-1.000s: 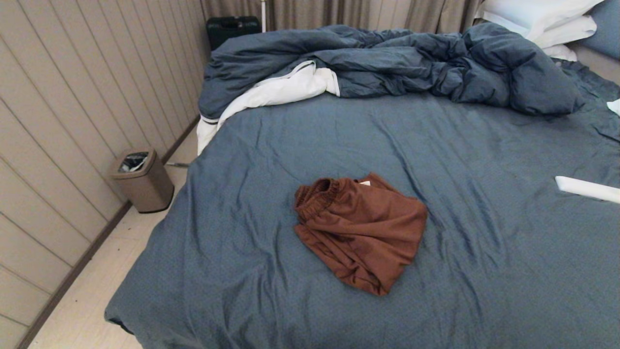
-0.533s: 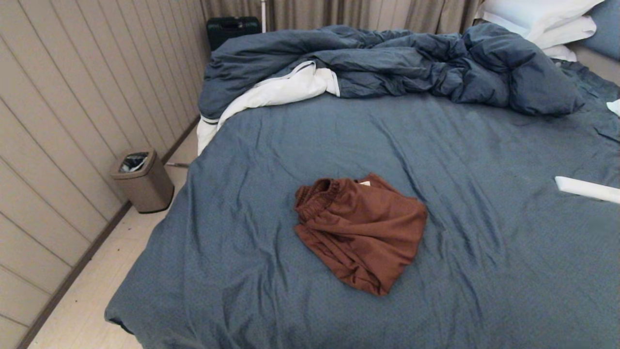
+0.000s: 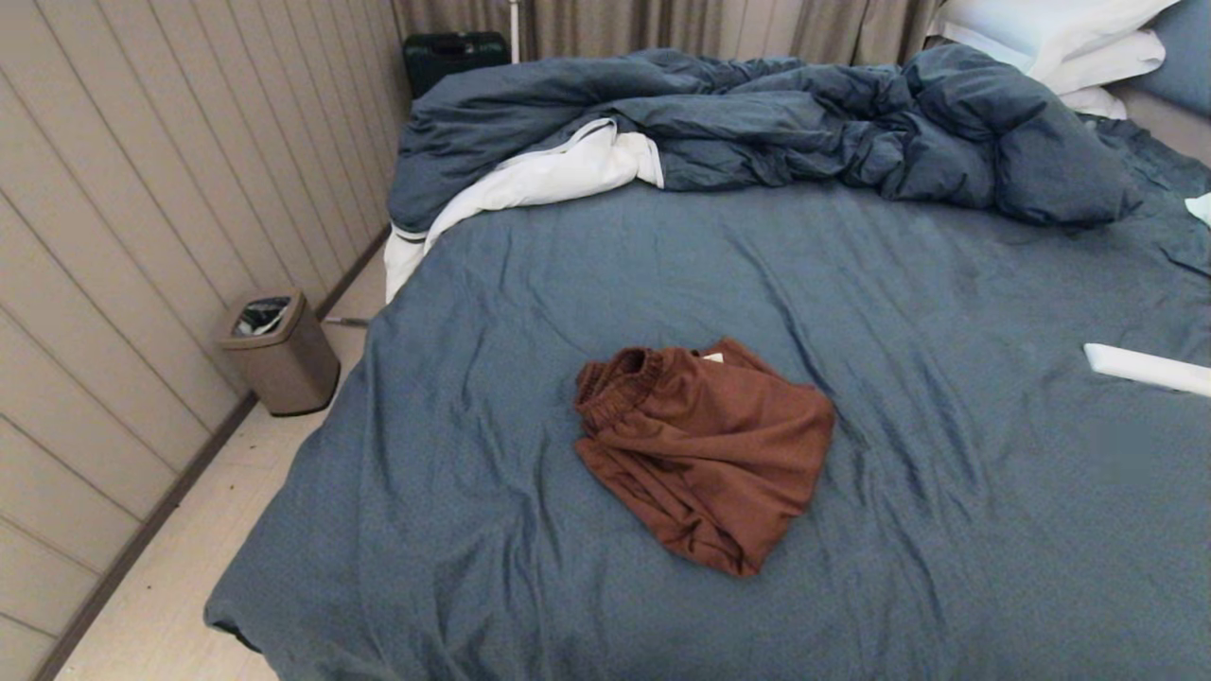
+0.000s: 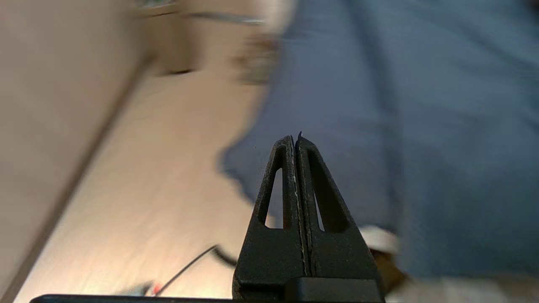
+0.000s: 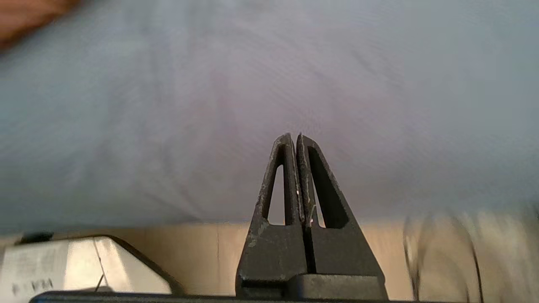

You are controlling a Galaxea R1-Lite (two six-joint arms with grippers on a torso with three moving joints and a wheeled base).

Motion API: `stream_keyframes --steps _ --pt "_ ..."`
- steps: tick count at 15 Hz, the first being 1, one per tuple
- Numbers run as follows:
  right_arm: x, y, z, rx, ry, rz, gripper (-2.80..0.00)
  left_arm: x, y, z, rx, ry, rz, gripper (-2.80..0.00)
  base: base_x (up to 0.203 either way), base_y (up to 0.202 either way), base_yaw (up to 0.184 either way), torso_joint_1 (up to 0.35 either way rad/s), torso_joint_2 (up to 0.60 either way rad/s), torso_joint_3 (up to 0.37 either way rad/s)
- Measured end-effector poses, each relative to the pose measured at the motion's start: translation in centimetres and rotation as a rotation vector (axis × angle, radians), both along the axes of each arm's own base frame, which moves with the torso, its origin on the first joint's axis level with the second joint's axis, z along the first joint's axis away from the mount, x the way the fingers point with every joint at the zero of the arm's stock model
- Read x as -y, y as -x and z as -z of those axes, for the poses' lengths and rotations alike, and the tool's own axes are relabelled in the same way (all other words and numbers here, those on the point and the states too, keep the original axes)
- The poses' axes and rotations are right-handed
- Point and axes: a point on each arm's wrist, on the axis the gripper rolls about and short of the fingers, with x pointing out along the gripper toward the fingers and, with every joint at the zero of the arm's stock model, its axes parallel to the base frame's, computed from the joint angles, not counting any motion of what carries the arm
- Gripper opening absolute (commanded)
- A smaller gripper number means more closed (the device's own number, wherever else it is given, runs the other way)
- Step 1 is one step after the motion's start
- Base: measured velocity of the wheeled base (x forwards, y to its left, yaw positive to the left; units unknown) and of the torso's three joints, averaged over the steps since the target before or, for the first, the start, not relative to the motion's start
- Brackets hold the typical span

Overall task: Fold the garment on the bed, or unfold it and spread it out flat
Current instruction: Unford the brown shorts

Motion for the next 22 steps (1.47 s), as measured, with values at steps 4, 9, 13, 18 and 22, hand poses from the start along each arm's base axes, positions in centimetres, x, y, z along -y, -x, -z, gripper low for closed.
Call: stream_keyframes --steps 4,9,13,18,22 --pt "-0.4 -1.0 1.3 0.107 0.027 -0.183 -2.80 0.4 0.0 0.3 0.010 -0.034 0.200 -2.80 0.000 0.000 0.000 0.000 0.00 0.000" --pt "-0.4 -1.4 1.9 0.145 0.044 -0.197 -2.80 0.3 0.2 1.1 -0.044 -0.014 0.072 -2.80 0.000 0.000 0.000 0.000 0.00 0.000" --pt "-0.4 -1.7 2.3 0.167 0.018 -0.194 -2.80 0.3 1.7 1.8 0.069 -0.021 0.023 -2.80 0.000 0.000 0.000 0.000 0.00 0.000" --pt "-0.4 -1.7 2.4 0.166 -0.013 -0.189 -2.80 0.3 2.3 2.0 0.143 0.022 0.002 -2.80 0.000 0.000 0.000 0.000 0.00 0.000" --pt "-0.4 -1.7 2.3 0.175 -0.016 -0.187 -2.80 0.3 2.3 2.0 0.150 0.040 -0.001 -2.80 0.000 0.000 0.000 0.000 0.00 0.000"
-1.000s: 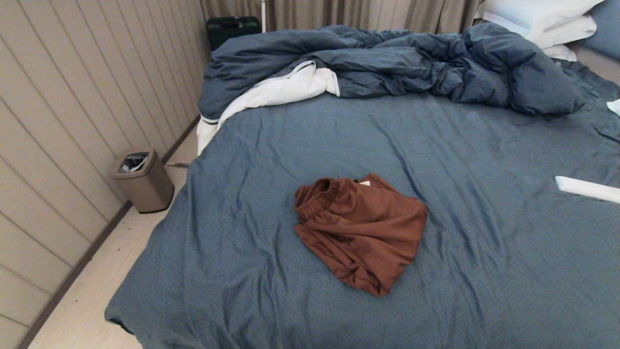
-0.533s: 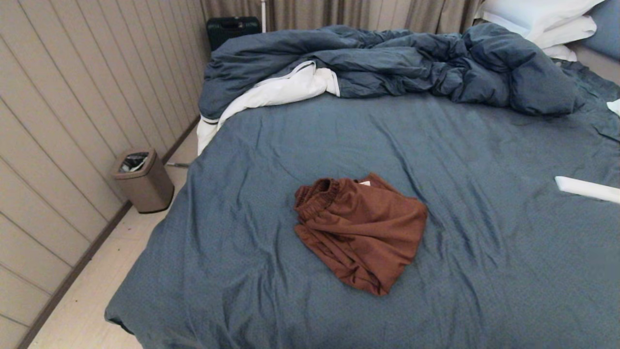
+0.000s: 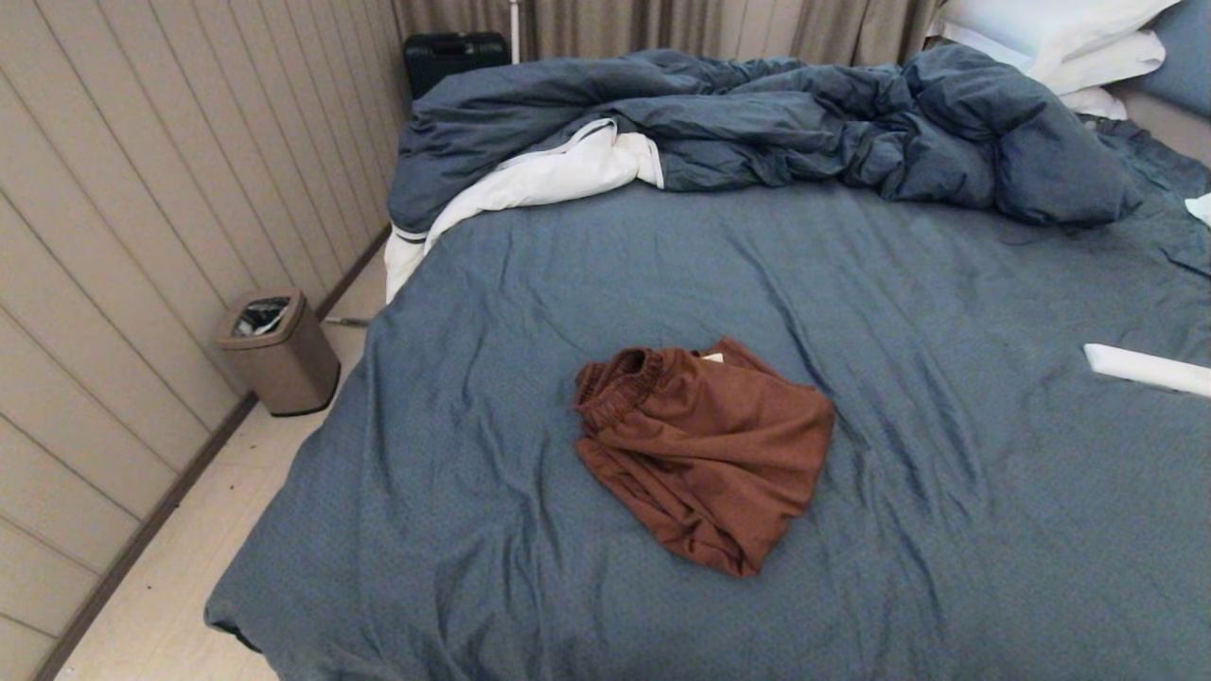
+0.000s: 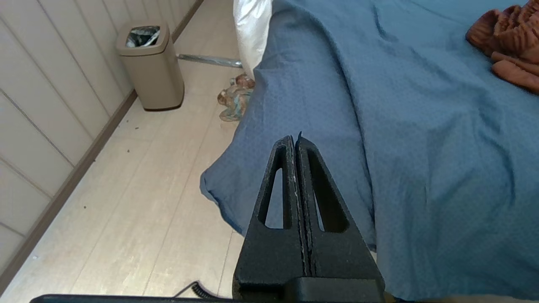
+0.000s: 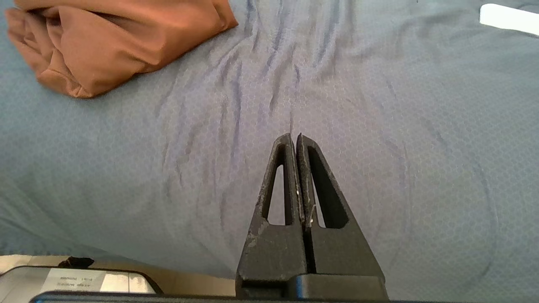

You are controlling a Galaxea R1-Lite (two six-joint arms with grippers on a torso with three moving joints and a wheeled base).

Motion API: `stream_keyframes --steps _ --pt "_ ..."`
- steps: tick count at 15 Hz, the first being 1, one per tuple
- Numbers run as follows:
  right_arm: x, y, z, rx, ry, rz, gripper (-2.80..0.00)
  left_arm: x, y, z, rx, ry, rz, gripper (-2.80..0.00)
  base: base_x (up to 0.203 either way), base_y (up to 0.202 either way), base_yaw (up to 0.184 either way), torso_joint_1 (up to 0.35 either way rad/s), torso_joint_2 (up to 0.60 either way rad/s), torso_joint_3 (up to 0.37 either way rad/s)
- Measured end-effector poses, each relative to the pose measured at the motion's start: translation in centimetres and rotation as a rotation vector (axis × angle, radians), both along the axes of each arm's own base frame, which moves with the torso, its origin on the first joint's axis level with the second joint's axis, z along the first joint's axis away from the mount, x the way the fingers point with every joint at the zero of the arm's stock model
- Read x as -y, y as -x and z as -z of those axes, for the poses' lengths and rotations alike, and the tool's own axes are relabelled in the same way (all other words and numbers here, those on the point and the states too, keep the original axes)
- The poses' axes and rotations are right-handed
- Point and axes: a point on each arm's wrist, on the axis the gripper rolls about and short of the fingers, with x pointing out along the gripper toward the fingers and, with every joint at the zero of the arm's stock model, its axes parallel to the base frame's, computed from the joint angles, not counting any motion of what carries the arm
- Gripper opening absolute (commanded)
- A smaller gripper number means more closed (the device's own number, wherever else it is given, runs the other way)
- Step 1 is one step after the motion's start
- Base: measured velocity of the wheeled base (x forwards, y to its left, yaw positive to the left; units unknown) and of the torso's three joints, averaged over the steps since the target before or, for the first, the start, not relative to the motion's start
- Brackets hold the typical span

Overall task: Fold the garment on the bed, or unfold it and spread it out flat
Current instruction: Unford the brown shorts

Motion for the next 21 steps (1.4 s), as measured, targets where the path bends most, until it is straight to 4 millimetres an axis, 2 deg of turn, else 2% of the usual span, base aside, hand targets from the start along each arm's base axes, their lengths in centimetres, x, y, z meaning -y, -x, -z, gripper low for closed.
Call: stream_keyframes --steps 10,12,15,17,19,21 --pt "0.0 0.0 0.0 -0.009 0.006 0.004 -2.80 0.0 0.0 -0.1 0.004 -0.009 0.002 -2.80 0.000 0.000 0.000 0.000 0.00 0.000" --pt "0.0 0.4 -0.8 -0.036 0.006 0.000 -2.80 0.0 0.0 -0.1 0.004 -0.009 0.002 -2.80 0.000 0.000 0.000 0.000 0.00 0.000" --pt "0.0 1.6 -6.1 -0.014 0.004 -0.015 -2.80 0.0 0.0 -0.1 0.004 -0.012 0.004 -2.80 0.000 0.000 0.000 0.000 0.00 0.000" --pt "0.0 1.3 -10.0 -0.023 0.002 -0.032 -2.80 0.0 0.0 -0.1 0.004 -0.013 0.003 -2.80 0.000 0.000 0.000 0.000 0.00 0.000" --pt "0.0 0.1 -13.7 -0.025 0.000 -0.047 -2.80 0.0 0.0 -0.1 0.004 -0.013 0.004 -2.80 0.000 0.000 0.000 0.000 0.00 0.000" --pt "-0.1 -2.3 -16.8 -0.052 -0.003 -0.060 -2.80 0.0 0.0 -0.1 0.004 -0.012 0.003 -2.80 0.000 0.000 0.000 0.000 0.00 0.000"
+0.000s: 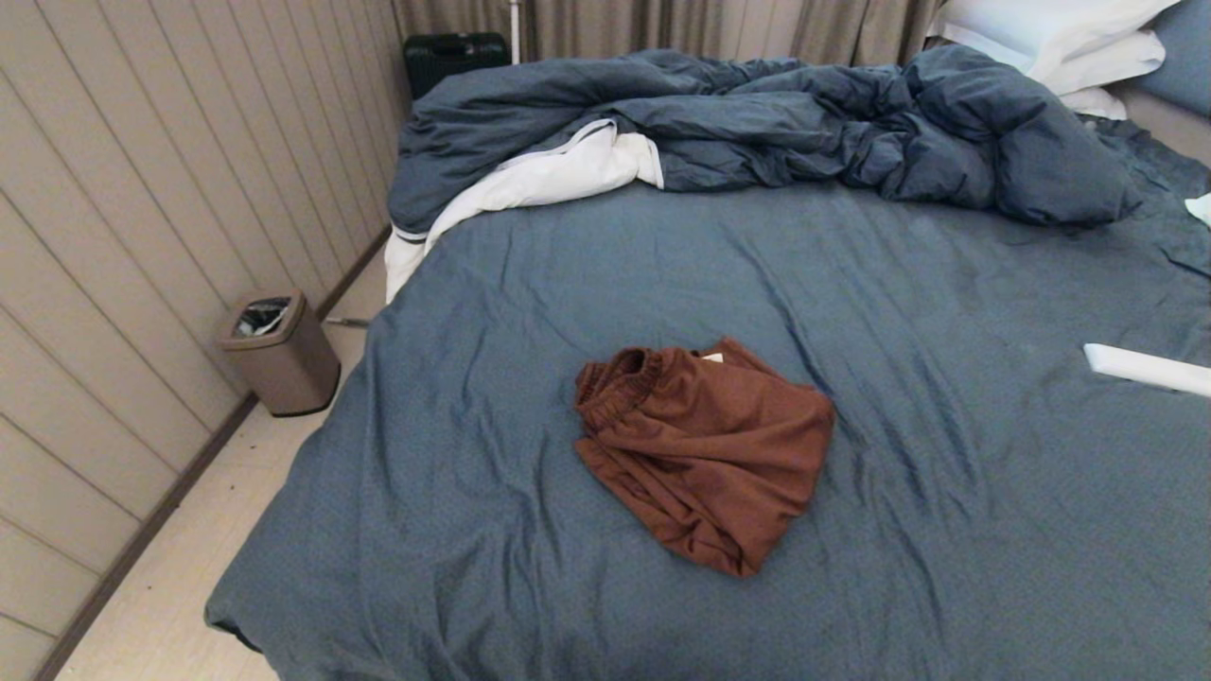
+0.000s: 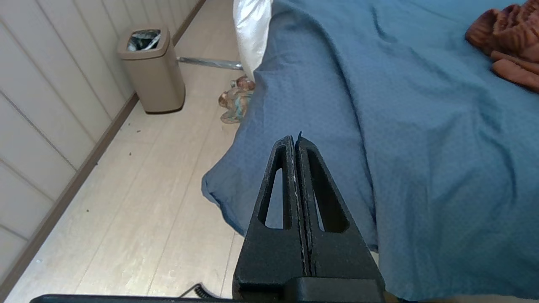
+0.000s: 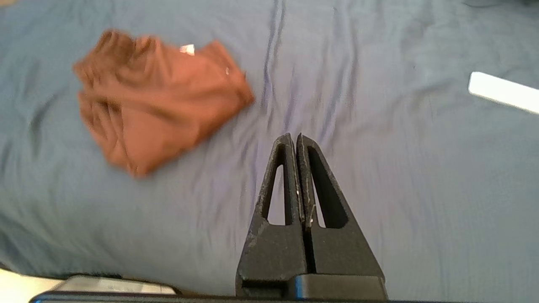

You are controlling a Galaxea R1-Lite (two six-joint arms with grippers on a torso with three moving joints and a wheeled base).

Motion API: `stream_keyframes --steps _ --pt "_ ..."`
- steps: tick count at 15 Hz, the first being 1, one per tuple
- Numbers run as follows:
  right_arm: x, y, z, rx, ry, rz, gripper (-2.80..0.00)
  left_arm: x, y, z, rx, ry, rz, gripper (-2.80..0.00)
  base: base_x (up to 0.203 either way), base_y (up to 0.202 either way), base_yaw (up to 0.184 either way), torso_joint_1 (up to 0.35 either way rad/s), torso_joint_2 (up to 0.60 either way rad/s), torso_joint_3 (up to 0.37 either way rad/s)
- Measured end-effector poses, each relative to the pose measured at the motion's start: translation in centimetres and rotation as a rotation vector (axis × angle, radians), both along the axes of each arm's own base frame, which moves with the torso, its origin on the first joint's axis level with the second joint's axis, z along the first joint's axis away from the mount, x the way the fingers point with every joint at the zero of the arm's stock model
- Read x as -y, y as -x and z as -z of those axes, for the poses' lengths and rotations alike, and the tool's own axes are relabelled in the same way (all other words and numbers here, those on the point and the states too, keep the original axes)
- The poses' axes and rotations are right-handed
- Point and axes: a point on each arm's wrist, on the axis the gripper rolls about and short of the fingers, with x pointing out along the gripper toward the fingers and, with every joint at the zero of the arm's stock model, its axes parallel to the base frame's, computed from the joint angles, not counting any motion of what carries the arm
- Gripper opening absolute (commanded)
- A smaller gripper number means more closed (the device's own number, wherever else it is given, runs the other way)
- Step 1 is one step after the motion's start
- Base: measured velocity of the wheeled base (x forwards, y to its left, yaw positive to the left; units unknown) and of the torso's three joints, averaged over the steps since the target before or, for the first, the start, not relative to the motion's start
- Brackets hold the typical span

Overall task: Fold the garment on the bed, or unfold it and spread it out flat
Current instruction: Unford the brown shorts

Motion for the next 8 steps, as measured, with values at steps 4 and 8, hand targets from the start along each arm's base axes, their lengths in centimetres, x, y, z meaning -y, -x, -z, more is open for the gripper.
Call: stream_keyframes --steps 4,8 --pt "-0.6 -8.6 -7.0 -0.105 -0.071 -0.041 -2.80 0.0 0.0 0.0 0.000 0.003 0.000 -2.80 0.000 0.000 0.000 0.000 0.00 0.000" --pt "-2.9 -17.8 -10.7 -0.366 -0.149 -0.096 -2.80 0.0 0.0 0.0 -0.001 0.004 0.000 -2.80 0.000 0.000 0.000 0.000 0.00 0.000"
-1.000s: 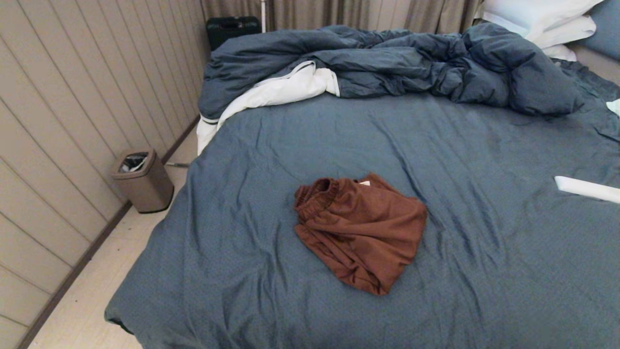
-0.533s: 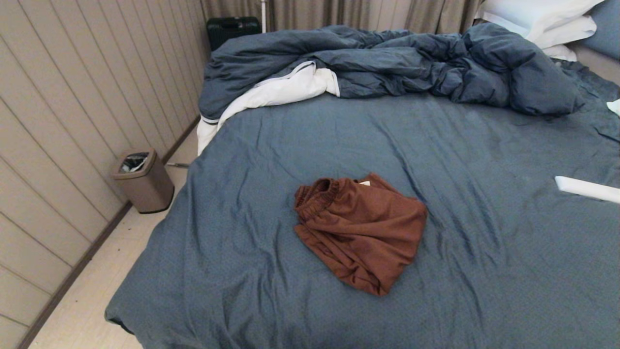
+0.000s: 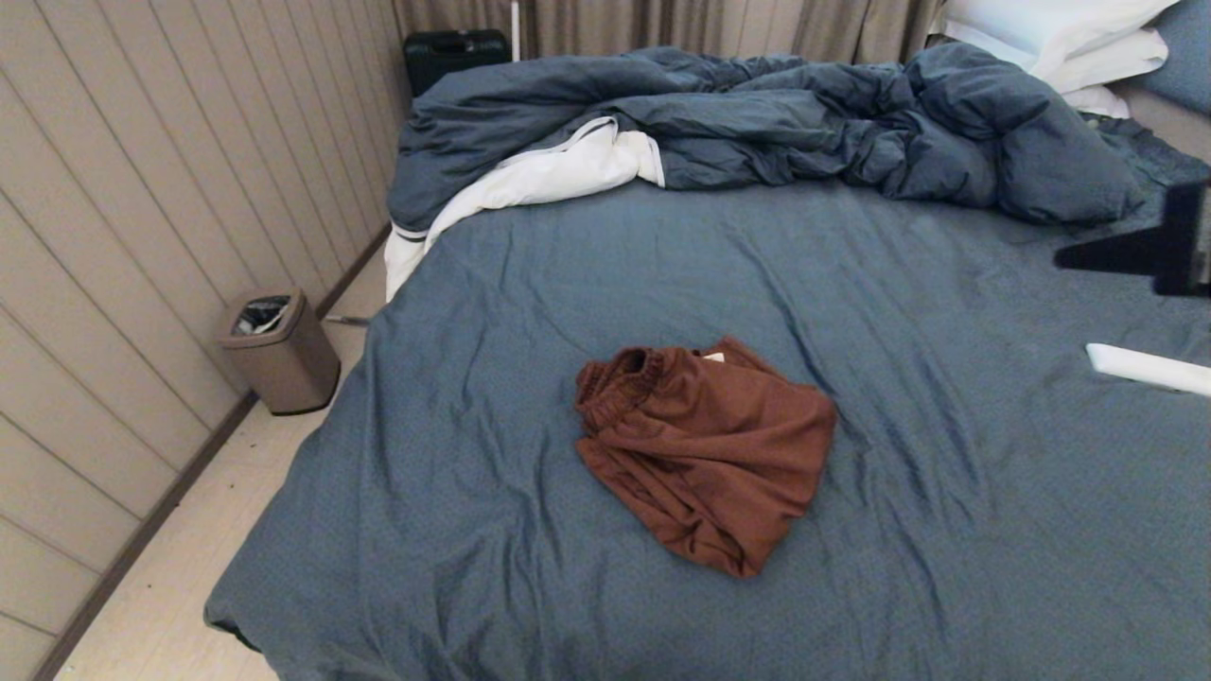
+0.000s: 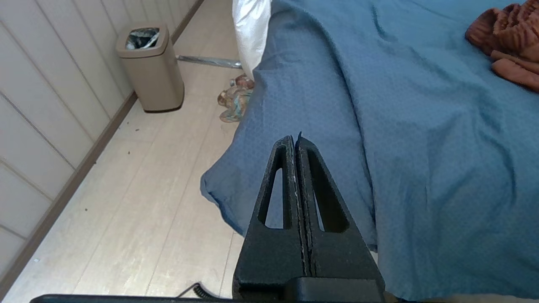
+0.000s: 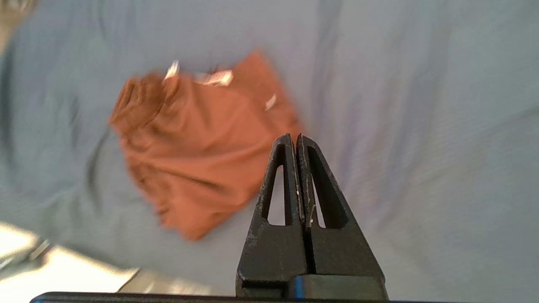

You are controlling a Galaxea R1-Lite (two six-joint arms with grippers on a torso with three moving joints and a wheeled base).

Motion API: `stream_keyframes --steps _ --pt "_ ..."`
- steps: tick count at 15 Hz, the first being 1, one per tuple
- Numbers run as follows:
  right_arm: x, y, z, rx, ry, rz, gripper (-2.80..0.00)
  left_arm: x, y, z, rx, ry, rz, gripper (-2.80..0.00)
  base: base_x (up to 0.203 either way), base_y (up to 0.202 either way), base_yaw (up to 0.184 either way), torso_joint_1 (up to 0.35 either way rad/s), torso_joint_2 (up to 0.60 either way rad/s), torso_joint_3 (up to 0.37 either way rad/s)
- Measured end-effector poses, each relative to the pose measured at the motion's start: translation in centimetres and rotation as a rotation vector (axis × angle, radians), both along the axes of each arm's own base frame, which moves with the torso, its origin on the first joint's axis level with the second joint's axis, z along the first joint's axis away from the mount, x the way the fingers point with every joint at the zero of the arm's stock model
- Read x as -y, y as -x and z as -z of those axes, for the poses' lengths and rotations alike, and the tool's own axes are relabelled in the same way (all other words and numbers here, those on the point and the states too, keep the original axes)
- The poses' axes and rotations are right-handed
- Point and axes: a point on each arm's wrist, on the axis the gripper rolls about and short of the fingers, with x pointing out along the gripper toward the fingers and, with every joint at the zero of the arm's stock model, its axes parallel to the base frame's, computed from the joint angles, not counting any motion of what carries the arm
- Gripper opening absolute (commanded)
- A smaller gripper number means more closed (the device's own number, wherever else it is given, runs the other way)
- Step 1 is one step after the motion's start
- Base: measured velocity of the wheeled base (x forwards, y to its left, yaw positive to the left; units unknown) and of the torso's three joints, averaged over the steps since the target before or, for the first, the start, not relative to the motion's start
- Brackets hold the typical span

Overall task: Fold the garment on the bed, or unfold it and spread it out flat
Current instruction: Unford the brown shorts

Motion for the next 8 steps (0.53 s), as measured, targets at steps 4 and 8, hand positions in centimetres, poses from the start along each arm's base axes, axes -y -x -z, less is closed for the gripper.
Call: stream_keyframes --steps 4,8 --pt "-5.3 -6.8 1.3 -0.306 0.016 -0.117 -2.80 0.0 0.0 0.0 -0.001 0.002 0.001 -2.80 0.000 0.000 0.000 0.000 0.00 0.000" --pt "-11.7 -8.9 4.2 -0.473 0.108 -0.265 -2.80 0.0 0.0 0.0 -0.002 0.001 0.002 -2.80 0.000 0.000 0.000 0.000 0.00 0.000"
